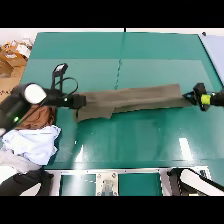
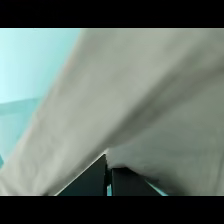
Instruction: Fold the shirts.
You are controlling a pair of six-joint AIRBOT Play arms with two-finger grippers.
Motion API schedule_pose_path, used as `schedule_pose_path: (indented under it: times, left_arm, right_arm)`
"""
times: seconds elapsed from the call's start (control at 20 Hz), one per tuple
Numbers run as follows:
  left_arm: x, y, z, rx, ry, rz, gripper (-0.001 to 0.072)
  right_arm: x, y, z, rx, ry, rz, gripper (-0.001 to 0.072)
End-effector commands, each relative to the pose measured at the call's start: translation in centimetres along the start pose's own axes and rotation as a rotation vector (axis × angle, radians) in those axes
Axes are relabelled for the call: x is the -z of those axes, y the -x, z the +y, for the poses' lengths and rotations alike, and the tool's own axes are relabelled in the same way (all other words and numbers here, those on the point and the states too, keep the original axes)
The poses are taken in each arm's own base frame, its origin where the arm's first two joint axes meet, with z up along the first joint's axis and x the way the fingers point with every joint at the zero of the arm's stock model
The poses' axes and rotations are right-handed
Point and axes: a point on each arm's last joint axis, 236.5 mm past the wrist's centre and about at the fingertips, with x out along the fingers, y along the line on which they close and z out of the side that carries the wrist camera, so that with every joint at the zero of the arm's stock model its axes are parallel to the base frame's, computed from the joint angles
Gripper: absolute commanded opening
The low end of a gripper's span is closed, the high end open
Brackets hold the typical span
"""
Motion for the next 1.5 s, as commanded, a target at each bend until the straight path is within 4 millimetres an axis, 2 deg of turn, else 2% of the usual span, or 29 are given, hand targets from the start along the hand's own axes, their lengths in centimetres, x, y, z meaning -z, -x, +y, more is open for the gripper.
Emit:
schedule_pose_path:
  times: [0.0,0.05,0.1,0.15,0.2,0.25,0.3,0.4,0.5,0.55,0.6,0.65,0.7,0.75,0.85,1.1,1.15,1.2,1.25,1.3,1.35,1.45]
  left_arm:
    - [-4.0,-4.2,1.0,-0.031,-0.041,-0.033,0.0039]
    - [-5.0,-5.7,1.5,-0.038,-0.046,-0.036,0.004]
    - [-6.1,-7.5,2.0,-0.047,-0.048,-0.051,0.0042]
    - [-7.2,-9.1,2.6,-0.057,-0.047,-0.071,0.013]
    - [-9.0,-10.2,3.8,-0.09,-0.064,-0.112,0.0497]
    - [-10.8,-10.3,5.2,-0.112,-0.017,-0.153,0.0552]
    - [-12.7,-9.7,6.9,-0.127,0.04,-0.191,0.0537]
    - [-14.9,-6.8,10.4,-0.158,0.132,-0.215,0.0538]
    - [-14.7,-4.1,12.7,-0.18,0.182,-0.159,0.0537]
    - [-14.1,-3.5,13.1,-0.183,0.196,-0.121,0.0537]
    - [-13.3,-3.2,13.3,-0.185,0.205,-0.078,0.0535]
    - [-12.6,-3.2,13.2,-0.184,0.208,-0.045,0.0534]
    - [-11.9,-3.4,12.7,-0.171,0.211,-0.015,0.0372]
    - [-11.5,-3.5,12.2,-0.147,0.199,0.004,0.0032]
    - [-11.6,-3.6,11.1,-0.099,0.194,0.005,0.004]
    - [-11.9,-3.8,9.0,-0.01,0.186,0.002,0.004]
    - [-11.8,-3.8,8.9,-0.005,0.183,0.008,0.004]
    - [-11.6,-3.8,8.8,-0.003,0.184,0.016,0.004]
    - [-11.4,-3.8,8.8,-0.002,0.184,0.023,0.004]
    - [-11.3,-3.8,8.7,-0.001,0.184,0.028,0.004]
    - [-11.2,-3.8,8.6,0.002,0.186,0.032,0.004]
    - [-11.2,-3.9,7.9,0.022,0.169,0.034,0.0039]
  right_arm:
    - [-3.4,-5.6,1.9,-0.009,0.025,0.023,0.0018]
    - [-3.9,-7.5,1.6,-0.005,0.013,0.043,0.0021]
    - [-4.9,-9.5,1.1,-0.001,-0.003,0.045,0.0094]
    - [-6.4,-11.2,0.6,0.002,-0.021,0.017,0.0178]
    - [-8.7,-12.8,0.1,-0.001,-0.038,-0.035,0.024]
    - [-10.9,-13.6,-0.2,-0.005,-0.045,-0.071,0.0324]
    - [-12.5,-13.6,-0.3,-0.016,-0.013,-0.063,0.0358]
    - [-13.9,-11.2,-0.4,-0.052,0.097,0.01,0.0358]
    - [-14.8,-8.1,-1.7,-0.07,0.186,0.04,0.0364]
    - [-14.9,-7.0,-3.0,-0.067,0.2,0.053,0.0407]
    - [-14.6,-6.3,-4.4,-0.064,0.206,0.081,0.0506]
    - [-14.1,-6.0,-5.7,-0.059,0.212,0.113,0.0524]
    - [-13.3,-6.0,-6.8,-0.065,0.206,0.16,0.0524]
    - [-12.3,-6.3,-7.7,-0.078,0.208,0.209,0.0524]
    - [-10.2,-7.6,-8.5,-0.11,0.212,0.302,0.0524]
    - [-4.7,-12.7,-7.8,-0.166,0.285,0.495,0.0523]
    - [-3.8,-13.4,-7.2,-0.17,0.298,0.522,0.0506]
    - [-3.3,-13.7,-6.6,-0.177,0.333,0.532,0.0423]
    - [-3.3,-13.9,-6.0,-0.18,0.357,0.533,0.027]
    - [-3.6,-13.8,-5.2,-0.185,0.379,0.529,0.007]
    - [-4.1,-13.3,-4.5,-0.192,0.398,0.527,0.0018]
    - [-5.1,-11.6,-2.7,-0.204,0.427,0.531,0.0017]
